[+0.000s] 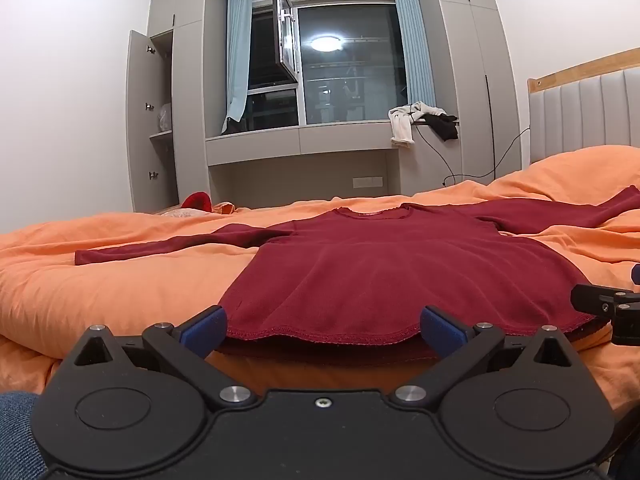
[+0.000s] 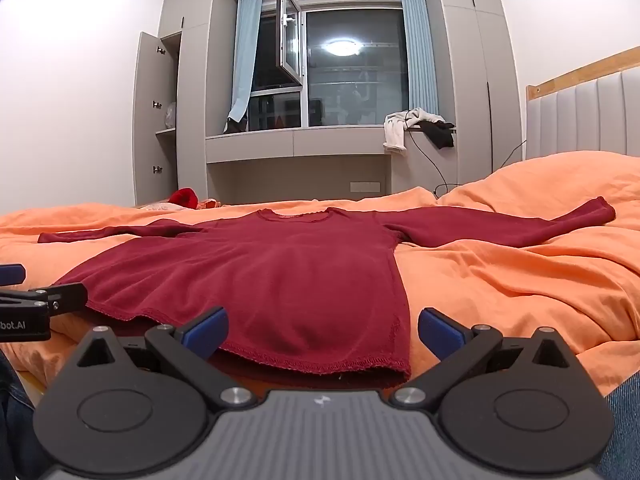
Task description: Fold small clothes
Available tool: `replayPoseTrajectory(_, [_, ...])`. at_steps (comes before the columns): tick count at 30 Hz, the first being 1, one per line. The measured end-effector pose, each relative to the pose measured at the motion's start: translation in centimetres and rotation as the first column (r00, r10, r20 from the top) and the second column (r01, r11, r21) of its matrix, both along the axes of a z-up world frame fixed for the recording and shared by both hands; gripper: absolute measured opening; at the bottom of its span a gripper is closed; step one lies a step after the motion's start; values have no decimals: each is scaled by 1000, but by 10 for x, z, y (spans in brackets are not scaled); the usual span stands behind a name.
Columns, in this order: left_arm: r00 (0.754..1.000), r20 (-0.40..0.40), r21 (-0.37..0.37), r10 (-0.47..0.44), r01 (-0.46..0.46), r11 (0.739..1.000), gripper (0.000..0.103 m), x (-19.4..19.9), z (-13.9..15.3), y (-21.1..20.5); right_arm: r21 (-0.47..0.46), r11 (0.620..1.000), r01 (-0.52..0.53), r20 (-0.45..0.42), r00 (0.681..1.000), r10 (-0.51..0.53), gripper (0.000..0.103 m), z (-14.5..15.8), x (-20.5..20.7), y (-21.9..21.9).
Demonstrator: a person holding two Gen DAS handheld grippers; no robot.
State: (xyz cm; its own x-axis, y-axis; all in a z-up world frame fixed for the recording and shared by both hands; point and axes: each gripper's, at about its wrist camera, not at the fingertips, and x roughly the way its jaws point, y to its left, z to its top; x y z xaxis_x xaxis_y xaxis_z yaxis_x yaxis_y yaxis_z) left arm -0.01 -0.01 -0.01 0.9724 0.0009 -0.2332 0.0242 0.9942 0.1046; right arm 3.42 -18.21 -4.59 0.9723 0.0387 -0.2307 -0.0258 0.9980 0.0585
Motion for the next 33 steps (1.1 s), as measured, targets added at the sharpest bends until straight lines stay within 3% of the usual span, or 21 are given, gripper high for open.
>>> replayPoseTrajectory(33, [1000, -5, -2, 0, 0, 1000, 102, 0, 0, 0, -1, 1000, 1, -6, 1000, -1, 103, -1, 0, 1])
